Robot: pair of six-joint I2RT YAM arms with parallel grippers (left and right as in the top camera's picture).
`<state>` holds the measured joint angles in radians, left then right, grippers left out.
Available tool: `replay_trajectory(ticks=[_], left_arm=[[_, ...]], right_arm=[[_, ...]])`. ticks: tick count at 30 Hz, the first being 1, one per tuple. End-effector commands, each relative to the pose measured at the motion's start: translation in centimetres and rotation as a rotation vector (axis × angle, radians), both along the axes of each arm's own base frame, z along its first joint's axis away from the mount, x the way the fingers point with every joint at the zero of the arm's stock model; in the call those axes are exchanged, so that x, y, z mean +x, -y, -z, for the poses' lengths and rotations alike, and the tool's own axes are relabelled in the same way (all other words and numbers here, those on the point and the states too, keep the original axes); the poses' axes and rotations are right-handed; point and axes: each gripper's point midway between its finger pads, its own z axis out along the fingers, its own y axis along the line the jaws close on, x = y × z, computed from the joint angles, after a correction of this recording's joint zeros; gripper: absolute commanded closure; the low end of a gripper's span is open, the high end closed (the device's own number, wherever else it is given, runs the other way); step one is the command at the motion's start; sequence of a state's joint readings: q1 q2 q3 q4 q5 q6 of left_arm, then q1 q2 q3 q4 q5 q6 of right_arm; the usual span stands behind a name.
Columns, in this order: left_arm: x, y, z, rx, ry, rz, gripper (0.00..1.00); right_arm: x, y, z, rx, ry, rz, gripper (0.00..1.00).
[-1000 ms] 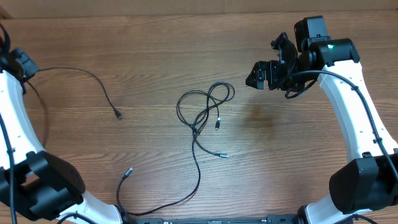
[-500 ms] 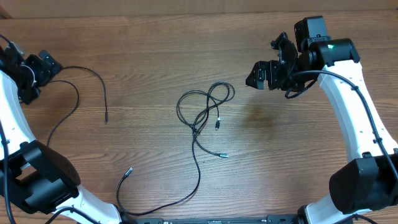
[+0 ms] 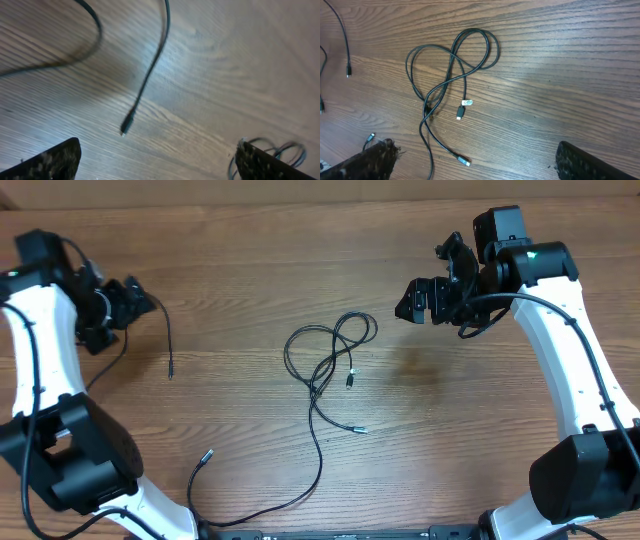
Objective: Untangle cables
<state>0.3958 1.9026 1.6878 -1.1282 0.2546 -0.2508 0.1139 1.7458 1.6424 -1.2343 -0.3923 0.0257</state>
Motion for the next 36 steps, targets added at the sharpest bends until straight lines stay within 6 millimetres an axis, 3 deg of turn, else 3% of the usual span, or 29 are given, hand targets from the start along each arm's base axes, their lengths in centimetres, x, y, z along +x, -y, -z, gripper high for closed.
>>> replay_trajectory(ticks=[1, 9, 15, 22, 29, 33, 36], left_arm=[[-0.7, 1.5, 2.7, 0.037, -0.063, 0.062, 0.02], [-1.8, 2.8, 7.3, 0.158, -0.132, 0.120, 0.03], [-3.0, 0.6, 9.6, 0.312, -0.181, 0.098, 0.03], [-4.5, -3.6, 9.8, 0.492, -0.245, 0.021, 0.03], [-5.9, -6.2, 9.8, 0.524, -0.274, -0.059, 0.03], [-6.4, -7.2, 9.7, 0.507, -0.276, -0.097, 0.02], [-5.6, -6.5, 9.2, 0.446, -0.244, -0.100, 0.01]], right_arm=[[0.0, -0.1, -0.1, -0.003, 0.007, -0.005, 0.00], [0.0, 0.0, -0.1, -0.003, 0.007, -0.005, 0.00], [0.0, -0.1, -0.1, -0.003, 0.007, -0.005, 0.00], [0.0, -0.1, -0.1, -0.003, 0.007, -0.005, 0.00], [0.0, -0.1, -0.1, -0.003, 0.007, -0.006, 0.00], [0.0, -0.1, -0.1, -0.003, 0.007, -0.006, 0.00], [0.0, 0.0, -0.1, -0.004, 0.007, -0.005, 0.00]])
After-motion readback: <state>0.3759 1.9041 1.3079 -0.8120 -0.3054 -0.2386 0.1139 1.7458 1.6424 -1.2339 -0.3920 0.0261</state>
